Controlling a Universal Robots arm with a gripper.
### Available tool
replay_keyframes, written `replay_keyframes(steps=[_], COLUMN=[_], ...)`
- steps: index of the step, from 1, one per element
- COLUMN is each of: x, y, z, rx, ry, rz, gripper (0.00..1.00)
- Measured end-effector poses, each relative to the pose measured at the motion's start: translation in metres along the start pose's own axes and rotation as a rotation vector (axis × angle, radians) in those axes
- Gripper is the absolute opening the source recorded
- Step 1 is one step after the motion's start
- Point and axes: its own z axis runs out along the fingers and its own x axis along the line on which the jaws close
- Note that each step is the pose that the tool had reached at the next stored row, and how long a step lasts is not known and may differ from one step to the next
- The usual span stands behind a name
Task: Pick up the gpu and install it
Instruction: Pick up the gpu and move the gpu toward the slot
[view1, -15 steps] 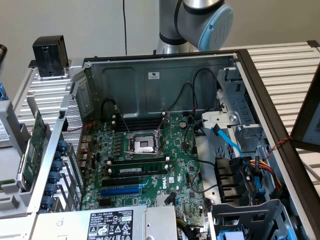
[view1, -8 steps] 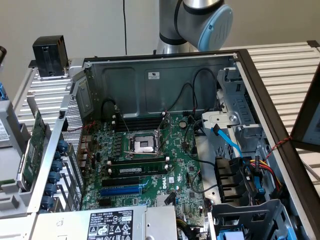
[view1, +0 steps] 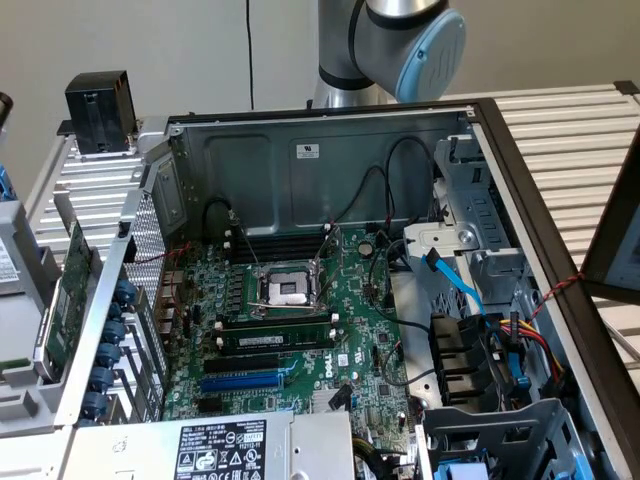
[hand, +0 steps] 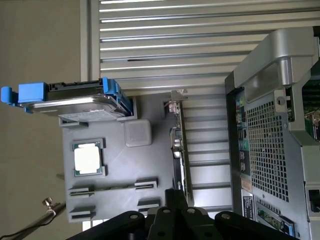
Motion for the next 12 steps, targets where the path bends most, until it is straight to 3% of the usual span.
replay_keyframes(steps=[6,9,12], x=[0.0022,0.0028,0.0034], y=[-0.0007,-0.0053,-0.0090], z=[0.0011,0.0009,0.0013], rx=[-0.0001,-0.0092,-0.0111], ry=[-0.0006,0.0001,0.0010], rz=[0.000,-0.001,-0.007], gripper=[0.11,0.11,0.11])
